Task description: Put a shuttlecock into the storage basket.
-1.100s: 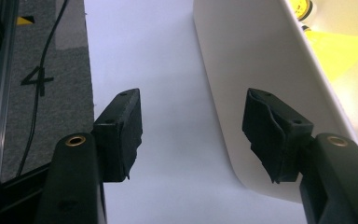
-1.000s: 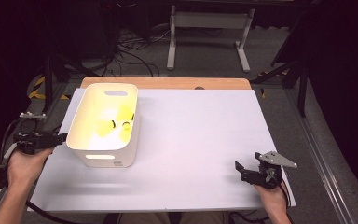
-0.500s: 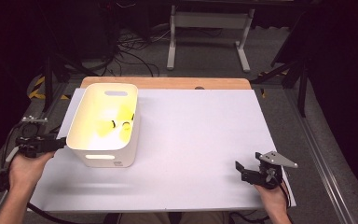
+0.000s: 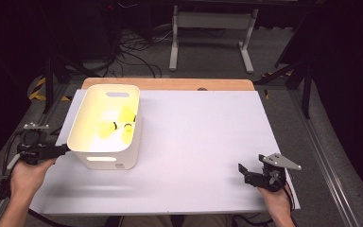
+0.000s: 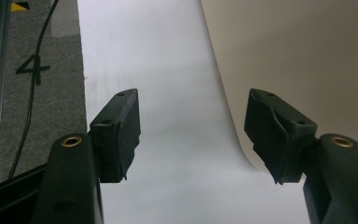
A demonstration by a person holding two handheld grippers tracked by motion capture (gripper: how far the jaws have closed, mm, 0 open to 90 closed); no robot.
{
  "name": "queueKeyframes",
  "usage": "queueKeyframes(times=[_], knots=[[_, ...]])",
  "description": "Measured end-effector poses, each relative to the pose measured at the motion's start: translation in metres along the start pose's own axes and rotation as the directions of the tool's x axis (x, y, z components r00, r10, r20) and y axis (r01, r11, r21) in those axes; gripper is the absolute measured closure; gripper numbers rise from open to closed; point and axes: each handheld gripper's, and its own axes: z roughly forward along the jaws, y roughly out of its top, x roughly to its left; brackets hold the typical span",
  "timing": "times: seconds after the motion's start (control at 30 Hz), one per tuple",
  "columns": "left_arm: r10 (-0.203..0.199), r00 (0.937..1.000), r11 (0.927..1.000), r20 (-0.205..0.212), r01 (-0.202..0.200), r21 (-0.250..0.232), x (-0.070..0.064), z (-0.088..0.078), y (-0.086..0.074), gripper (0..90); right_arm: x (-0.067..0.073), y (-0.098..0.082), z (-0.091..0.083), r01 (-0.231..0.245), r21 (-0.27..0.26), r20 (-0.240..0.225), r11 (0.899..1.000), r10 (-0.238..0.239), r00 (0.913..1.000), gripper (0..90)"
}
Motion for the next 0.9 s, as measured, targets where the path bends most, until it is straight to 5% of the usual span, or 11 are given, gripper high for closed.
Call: queueKeyframes(times=[0.9], knots=[[0.005,0.9997,1.0,0.023,-0.005,0.007,-0.007,0.011,-0.02,36.3,0.0,0.0,0.001,0.0,0.003,0.0,1.0,0.0,1.0,11.3]])
